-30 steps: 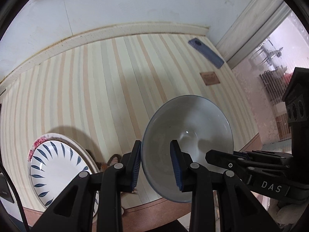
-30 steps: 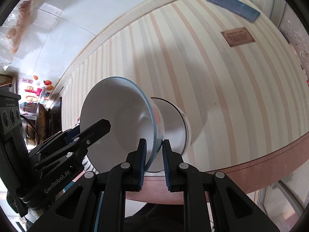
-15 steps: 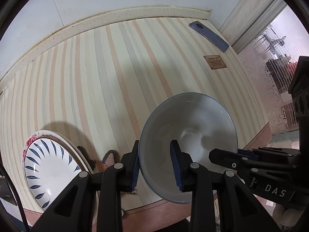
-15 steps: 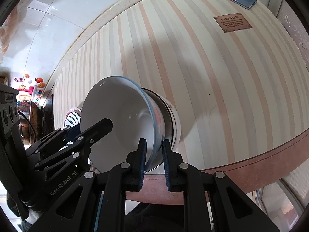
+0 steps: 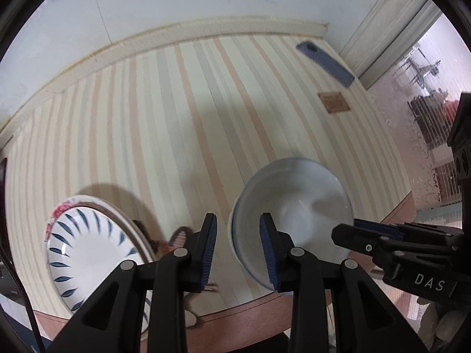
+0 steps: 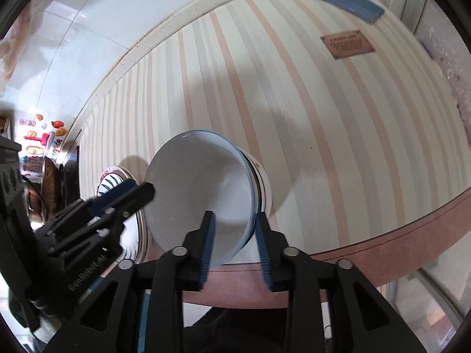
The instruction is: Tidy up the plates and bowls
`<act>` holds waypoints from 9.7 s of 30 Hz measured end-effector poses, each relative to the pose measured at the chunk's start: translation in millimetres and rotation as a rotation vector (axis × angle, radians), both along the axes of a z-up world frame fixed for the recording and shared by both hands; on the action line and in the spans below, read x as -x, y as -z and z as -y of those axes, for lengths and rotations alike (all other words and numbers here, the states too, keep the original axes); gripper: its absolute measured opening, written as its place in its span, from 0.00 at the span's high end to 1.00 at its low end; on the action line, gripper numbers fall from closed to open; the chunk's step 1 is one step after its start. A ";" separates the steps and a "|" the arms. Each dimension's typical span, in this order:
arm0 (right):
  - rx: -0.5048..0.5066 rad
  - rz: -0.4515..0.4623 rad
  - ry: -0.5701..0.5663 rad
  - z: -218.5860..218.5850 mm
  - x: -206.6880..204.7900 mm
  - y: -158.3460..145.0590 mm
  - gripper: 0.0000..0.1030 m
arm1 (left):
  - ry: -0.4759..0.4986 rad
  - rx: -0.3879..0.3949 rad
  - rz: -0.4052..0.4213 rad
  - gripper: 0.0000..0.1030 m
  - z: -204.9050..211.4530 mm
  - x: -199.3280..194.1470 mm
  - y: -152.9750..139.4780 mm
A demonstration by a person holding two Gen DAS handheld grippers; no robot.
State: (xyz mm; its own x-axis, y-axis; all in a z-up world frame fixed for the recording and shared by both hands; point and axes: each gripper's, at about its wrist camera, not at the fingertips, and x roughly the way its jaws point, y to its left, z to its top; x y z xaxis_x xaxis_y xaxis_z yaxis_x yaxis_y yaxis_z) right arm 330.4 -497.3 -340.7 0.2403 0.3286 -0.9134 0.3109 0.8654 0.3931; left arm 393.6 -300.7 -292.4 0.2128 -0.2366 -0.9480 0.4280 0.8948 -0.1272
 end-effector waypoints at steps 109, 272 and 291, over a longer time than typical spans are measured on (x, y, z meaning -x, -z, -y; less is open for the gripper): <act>-0.367 -0.098 -0.114 -51.1 -46.2 68.6 0.45 | -0.123 0.175 -0.337 0.49 -37.7 -42.8 41.4; 0.420 0.703 -0.082 -349.3 415.5 -285.2 0.01 | -0.431 0.046 0.649 0.05 -335.3 415.5 -221.4; 0.428 0.696 -0.066 -352.3 414.1 -286.2 0.01 | -0.435 0.047 0.635 0.05 -329.6 415.8 -220.1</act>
